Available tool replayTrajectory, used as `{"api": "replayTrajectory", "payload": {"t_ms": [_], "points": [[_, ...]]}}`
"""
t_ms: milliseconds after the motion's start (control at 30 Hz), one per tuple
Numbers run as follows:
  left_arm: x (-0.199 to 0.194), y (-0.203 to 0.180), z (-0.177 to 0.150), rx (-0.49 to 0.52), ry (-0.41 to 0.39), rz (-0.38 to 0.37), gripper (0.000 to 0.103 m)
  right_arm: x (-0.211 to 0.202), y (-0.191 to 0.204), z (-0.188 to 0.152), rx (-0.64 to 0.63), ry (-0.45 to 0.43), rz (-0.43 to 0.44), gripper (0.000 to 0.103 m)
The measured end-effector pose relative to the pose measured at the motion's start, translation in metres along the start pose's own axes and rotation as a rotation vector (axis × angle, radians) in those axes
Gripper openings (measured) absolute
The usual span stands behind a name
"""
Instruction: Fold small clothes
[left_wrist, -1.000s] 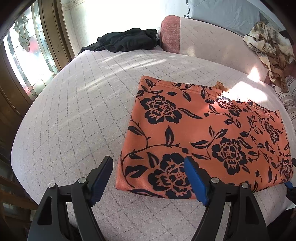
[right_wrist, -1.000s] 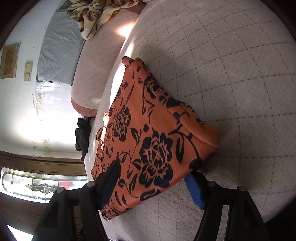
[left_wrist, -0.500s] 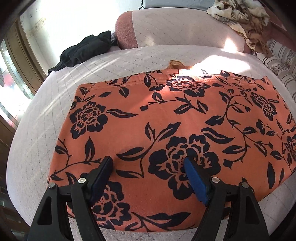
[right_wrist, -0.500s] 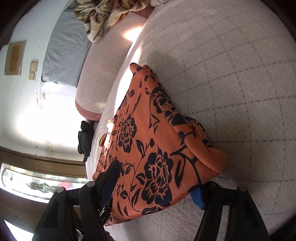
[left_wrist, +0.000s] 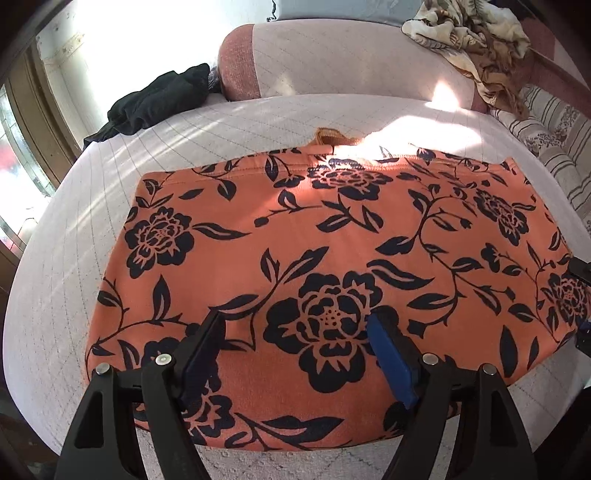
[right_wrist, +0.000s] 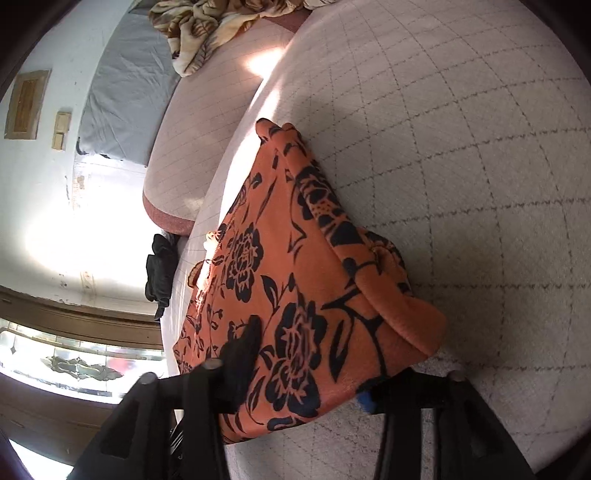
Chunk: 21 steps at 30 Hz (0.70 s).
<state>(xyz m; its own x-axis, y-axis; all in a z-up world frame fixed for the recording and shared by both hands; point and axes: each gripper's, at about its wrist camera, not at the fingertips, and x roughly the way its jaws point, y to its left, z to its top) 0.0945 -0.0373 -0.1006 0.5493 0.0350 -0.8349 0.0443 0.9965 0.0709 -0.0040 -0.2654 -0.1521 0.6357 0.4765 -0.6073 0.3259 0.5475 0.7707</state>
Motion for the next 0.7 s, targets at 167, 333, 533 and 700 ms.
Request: {"api": "replayTrajectory", "payload": {"t_ms": [167,333,533,700], "points": [[0.021,0.007,0.002,-0.027,0.068,-0.011,0.081,0.009,0.013,0.001,-0.042,-0.002,-0.018,0.068],[0.011,0.004,0.004,-0.028,0.04,-0.013,0.083,0.014,0.016,0.001,-0.045,-0.017,-0.041,0.066],[0.004,0.008,0.007,-0.057,0.004,-0.037,0.083,0.016,0.019,0.0,-0.056,-0.028,-0.065,0.066],[0.021,-0.002,-0.001,0.021,0.022,-0.001,0.09,0.019,0.015,0.001,-0.008,-0.041,-0.072,0.066]]}}
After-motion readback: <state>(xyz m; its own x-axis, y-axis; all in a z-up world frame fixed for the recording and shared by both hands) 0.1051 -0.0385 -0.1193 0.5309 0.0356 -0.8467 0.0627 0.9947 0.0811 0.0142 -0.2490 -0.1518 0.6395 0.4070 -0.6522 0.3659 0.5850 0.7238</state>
